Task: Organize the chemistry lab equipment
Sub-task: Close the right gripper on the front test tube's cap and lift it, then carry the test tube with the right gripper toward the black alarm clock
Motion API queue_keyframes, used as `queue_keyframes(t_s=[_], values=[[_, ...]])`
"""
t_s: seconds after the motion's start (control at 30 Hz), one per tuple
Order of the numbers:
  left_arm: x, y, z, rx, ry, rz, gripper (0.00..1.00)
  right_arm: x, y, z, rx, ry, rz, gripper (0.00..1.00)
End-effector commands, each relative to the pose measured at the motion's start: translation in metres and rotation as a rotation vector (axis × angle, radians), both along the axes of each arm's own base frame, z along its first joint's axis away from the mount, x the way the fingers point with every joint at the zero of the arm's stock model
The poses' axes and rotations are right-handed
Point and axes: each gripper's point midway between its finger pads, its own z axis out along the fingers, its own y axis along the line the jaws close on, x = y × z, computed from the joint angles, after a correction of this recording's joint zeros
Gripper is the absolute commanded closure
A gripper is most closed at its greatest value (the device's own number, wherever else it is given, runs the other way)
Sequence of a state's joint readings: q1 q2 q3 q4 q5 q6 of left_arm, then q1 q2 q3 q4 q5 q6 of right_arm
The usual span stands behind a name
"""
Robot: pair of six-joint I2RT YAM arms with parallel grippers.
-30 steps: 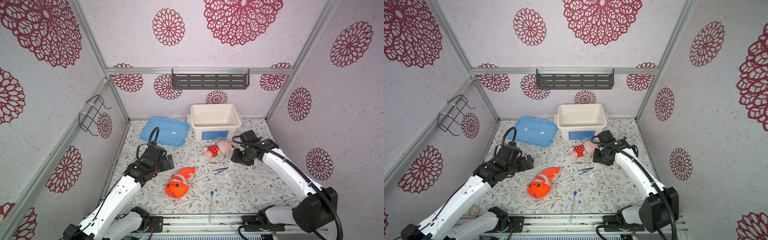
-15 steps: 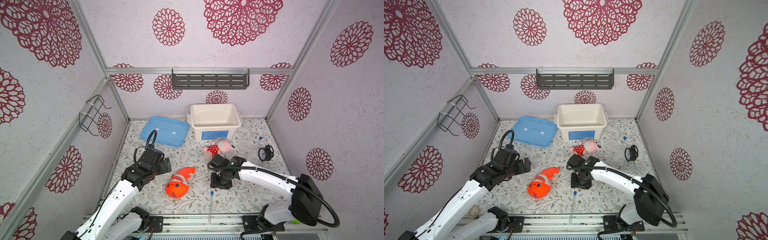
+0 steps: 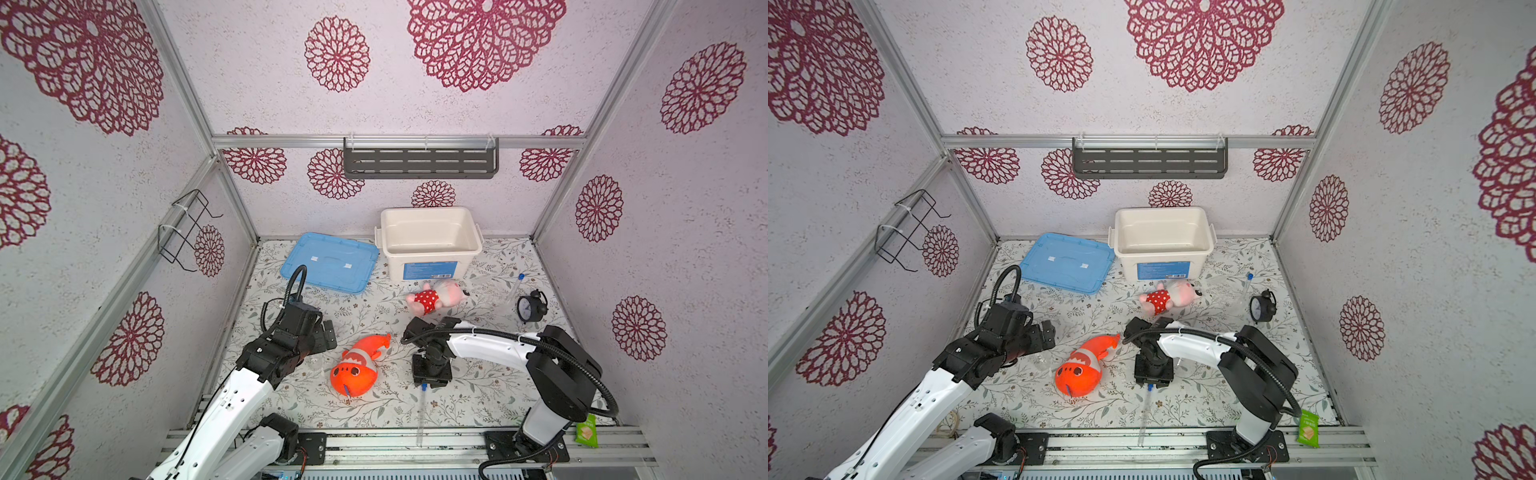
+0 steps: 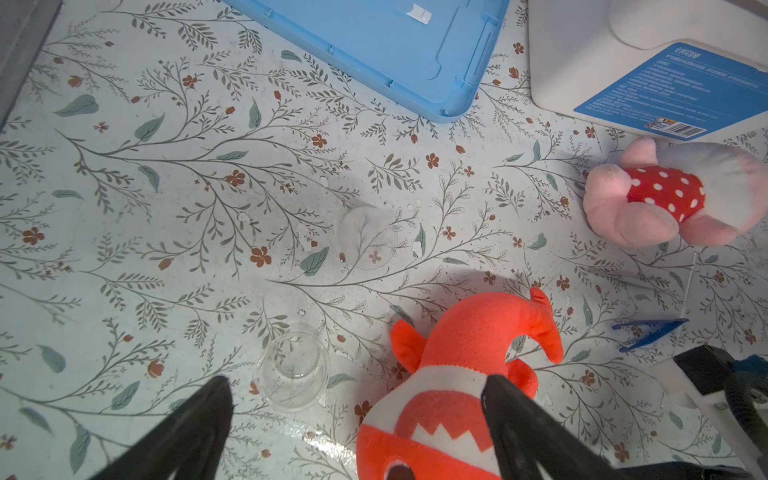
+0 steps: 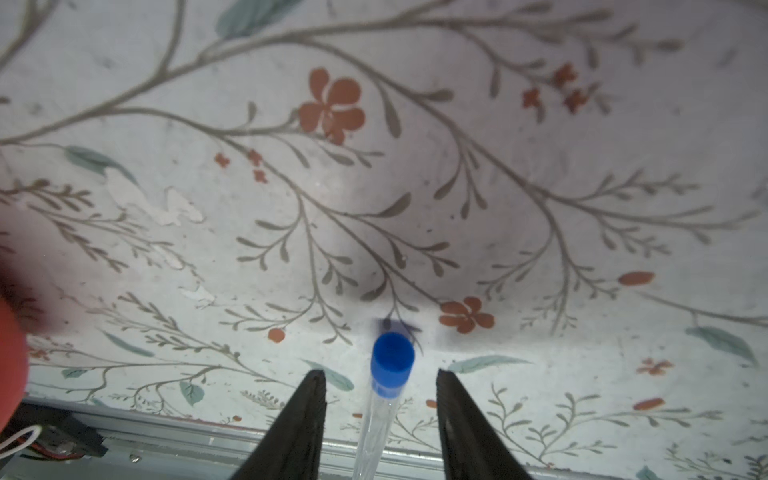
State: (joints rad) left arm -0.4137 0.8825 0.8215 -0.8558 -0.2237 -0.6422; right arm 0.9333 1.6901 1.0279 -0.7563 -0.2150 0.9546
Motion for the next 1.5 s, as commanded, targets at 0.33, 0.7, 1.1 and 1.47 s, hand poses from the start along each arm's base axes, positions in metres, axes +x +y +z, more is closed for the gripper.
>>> queue_keyframes(t_s=[0.33, 0.7, 1.1, 1.47], values=[[0.002, 0.0, -0.008, 0.003, 0.003, -0.011, 0.03, -0.009, -0.004, -0.015, -0.052, 0.049, -0.018, 0.67], [0.001, 0.0, -0.005, -0.005, -0.011, -0.01, 0.02, -0.004, -0.003, -0.008, -0.052, 0.013, -0.012, 0.81], [0.004, -0.004, 0.002, -0.028, -0.019, -0.017, 0.03, 0.028, -0.023, 0.041, -0.091, -0.226, -0.063, 0.81], [0.012, -0.012, 0.009, -0.053, -0.017, -0.03, 0.03, 0.081, -0.083, 0.127, -0.181, -0.707, -0.237, 0.82]])
